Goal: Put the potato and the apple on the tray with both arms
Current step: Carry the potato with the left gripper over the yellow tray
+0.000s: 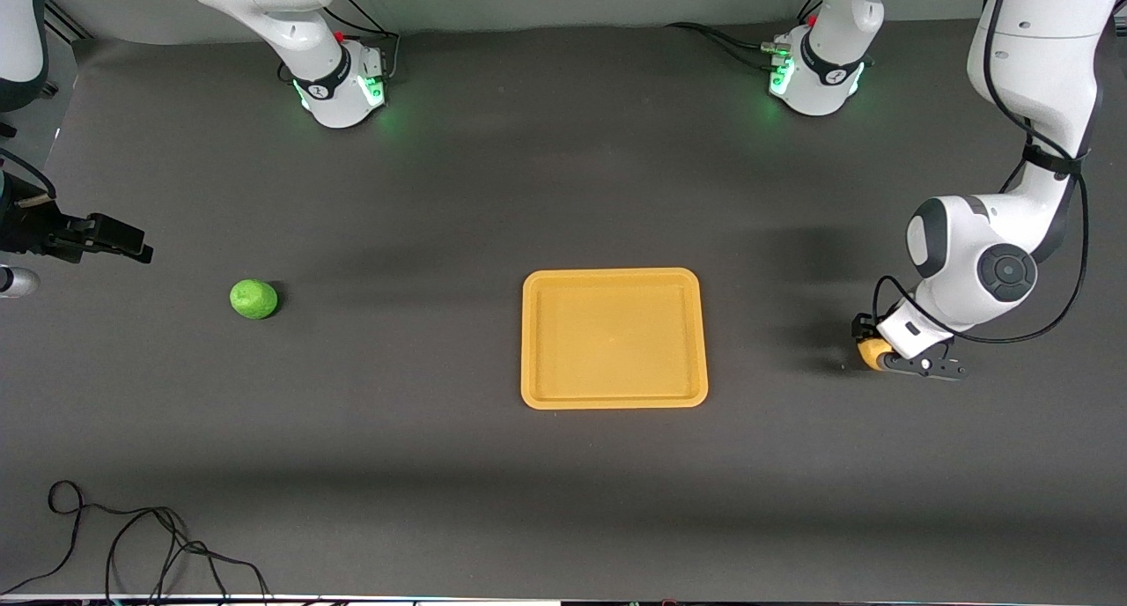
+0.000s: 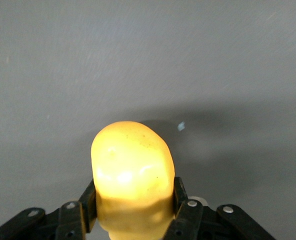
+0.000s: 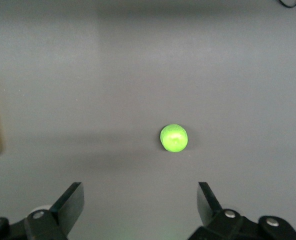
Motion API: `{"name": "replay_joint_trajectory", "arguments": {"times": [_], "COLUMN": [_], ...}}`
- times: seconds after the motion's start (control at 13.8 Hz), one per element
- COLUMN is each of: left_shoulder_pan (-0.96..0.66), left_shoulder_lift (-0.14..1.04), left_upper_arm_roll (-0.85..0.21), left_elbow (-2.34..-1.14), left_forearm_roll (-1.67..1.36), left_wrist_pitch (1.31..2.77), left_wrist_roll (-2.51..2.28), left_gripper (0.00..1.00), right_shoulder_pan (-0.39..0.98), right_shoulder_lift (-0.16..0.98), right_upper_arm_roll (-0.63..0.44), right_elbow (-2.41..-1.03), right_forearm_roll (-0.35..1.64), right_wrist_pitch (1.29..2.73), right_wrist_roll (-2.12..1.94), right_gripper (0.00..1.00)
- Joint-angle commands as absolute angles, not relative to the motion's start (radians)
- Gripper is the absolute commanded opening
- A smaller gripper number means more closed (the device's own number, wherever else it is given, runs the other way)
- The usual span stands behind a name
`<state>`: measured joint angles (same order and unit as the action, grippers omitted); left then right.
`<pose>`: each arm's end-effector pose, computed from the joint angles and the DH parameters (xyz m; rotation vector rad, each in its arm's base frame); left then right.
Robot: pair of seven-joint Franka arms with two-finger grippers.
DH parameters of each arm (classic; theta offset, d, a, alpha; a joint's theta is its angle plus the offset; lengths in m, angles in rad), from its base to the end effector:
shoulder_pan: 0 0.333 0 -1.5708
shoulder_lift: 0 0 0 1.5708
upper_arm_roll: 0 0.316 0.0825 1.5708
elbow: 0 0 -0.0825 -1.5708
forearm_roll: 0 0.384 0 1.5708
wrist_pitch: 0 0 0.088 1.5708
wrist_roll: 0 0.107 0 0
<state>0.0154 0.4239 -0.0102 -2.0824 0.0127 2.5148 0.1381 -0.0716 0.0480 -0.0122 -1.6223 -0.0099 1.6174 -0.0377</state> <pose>0.5883 0.0030 0.2207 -3.1297 0.2230 -0.0130 0.5680 -0.0486 0.5771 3.1324 -0.0711 -0.0837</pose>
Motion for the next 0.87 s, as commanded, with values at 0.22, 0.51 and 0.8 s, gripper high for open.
{"name": "replay_joint_trajectory", "arguments": {"times": [0.22, 0.51, 0.8], "left_shoulder_pan": [-0.017, -0.131, -0.247], "left_shoulder_lift": [0.360, 0.420, 0.564], "left_upper_arm_roll": [-0.253, -0.342, -0.341], "left_elbow": [-1.967, -1.921, -1.868], "left_forearm_roll": [-0.006, -0.006, 0.009], "left_wrist_pitch": [2.316, 2.353, 2.469], "left_wrist_roll": [-0.271, -0.428, -0.480], "left_gripper": [0.36, 0.36, 0.36], "right_shoulder_pan": [-0.078, -0.077, -0.077], "right_shoulder_lift": [-0.095, -0.159, -0.256], "right_upper_arm_roll": [-0.083, -0.143, -0.160], "right_elbow": [-1.828, -1.908, -2.051], "right_forearm_roll": [-0.008, -0.012, -0.048], "right_wrist_pitch": [1.753, 1.769, 1.848], "right_wrist_roll": [-0.178, -0.276, -0.319], "right_gripper": [1.00, 1.00, 1.00]}}
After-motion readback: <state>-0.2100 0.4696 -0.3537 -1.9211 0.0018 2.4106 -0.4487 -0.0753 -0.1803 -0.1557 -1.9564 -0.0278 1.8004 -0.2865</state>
